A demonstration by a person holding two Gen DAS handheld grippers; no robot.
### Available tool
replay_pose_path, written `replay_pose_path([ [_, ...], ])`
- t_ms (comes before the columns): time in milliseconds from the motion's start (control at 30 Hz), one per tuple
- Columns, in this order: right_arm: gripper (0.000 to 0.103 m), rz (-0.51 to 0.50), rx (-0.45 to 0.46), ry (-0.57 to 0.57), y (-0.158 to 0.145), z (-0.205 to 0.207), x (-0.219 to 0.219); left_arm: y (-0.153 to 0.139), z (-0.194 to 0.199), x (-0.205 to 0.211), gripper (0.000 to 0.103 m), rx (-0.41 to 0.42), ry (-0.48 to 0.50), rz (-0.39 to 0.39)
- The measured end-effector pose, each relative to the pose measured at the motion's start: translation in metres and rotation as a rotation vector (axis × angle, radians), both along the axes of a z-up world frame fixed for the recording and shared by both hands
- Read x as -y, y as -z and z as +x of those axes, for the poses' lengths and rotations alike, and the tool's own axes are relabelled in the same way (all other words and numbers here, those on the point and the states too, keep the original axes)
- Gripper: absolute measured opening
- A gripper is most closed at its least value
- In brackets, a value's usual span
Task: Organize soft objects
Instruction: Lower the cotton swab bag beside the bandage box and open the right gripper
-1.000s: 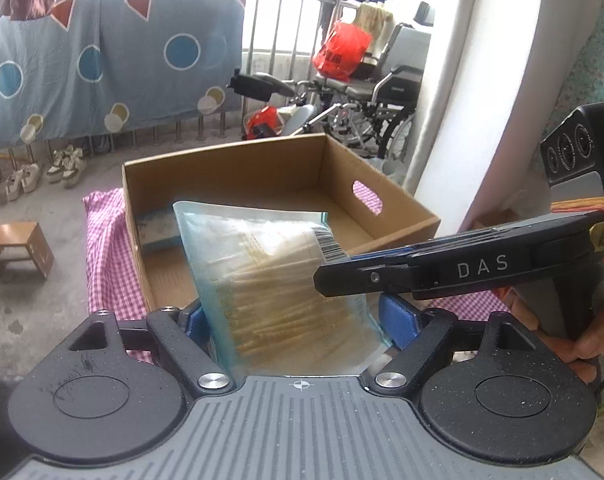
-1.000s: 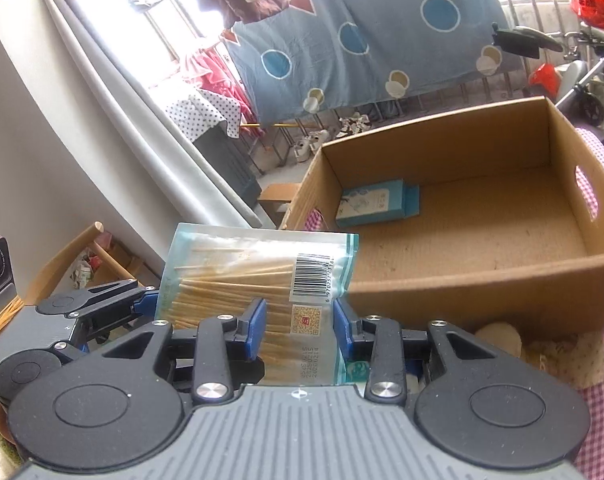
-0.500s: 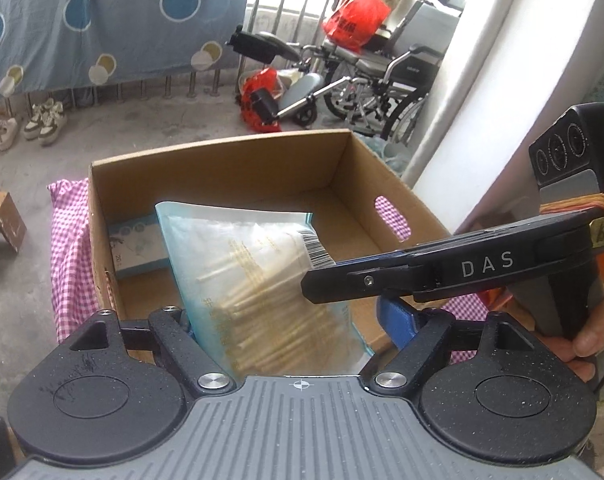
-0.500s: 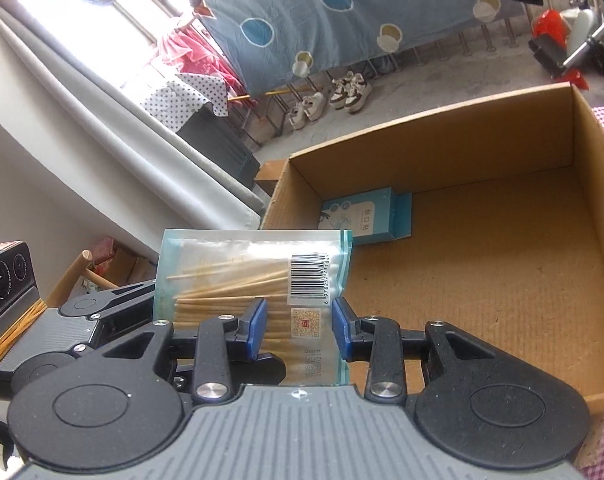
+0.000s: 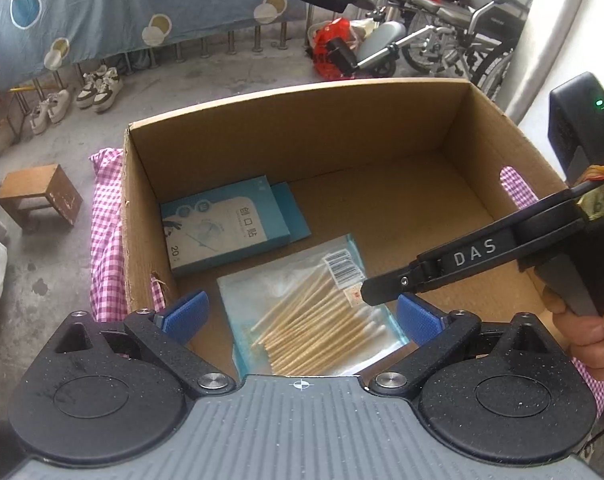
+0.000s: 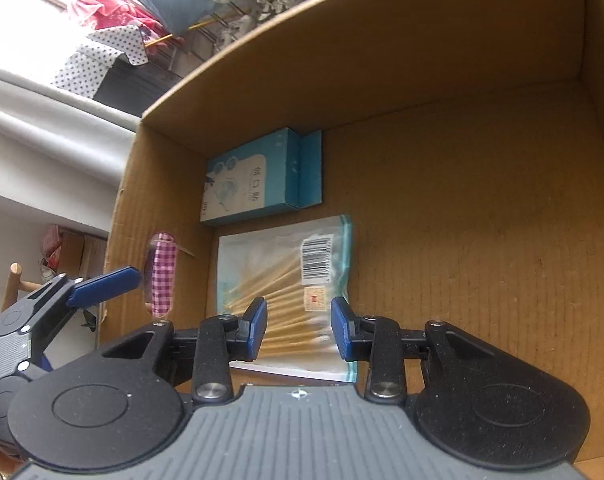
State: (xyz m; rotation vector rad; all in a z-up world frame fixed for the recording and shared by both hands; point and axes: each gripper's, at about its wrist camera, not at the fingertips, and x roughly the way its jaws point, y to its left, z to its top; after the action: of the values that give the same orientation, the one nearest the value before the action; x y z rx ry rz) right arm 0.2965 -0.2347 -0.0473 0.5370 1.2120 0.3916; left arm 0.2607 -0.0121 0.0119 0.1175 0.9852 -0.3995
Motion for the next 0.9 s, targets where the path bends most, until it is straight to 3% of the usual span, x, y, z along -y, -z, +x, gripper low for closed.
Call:
replay_pose_path([
  [333, 0.044, -0.072, -0.145, -0.059, 0.020, 0.010, -0.016, -0.042, -0.047, -0.042, 0.102, 0.124, -0.036, -0.111],
  [567, 0.044, -0.108, -0.167, -0.105, 0.019, 0.020, -0.048, -0.035, -0.080, -0.078, 0.102, 0.137, -0.113, -0.174],
  [900, 0.048, -0.150, -0.123, -0.080, 0.013, 0.027, -0.064, -0.022, -0.100, -0.107, 0.102, 0.150, -0.176, -0.247],
])
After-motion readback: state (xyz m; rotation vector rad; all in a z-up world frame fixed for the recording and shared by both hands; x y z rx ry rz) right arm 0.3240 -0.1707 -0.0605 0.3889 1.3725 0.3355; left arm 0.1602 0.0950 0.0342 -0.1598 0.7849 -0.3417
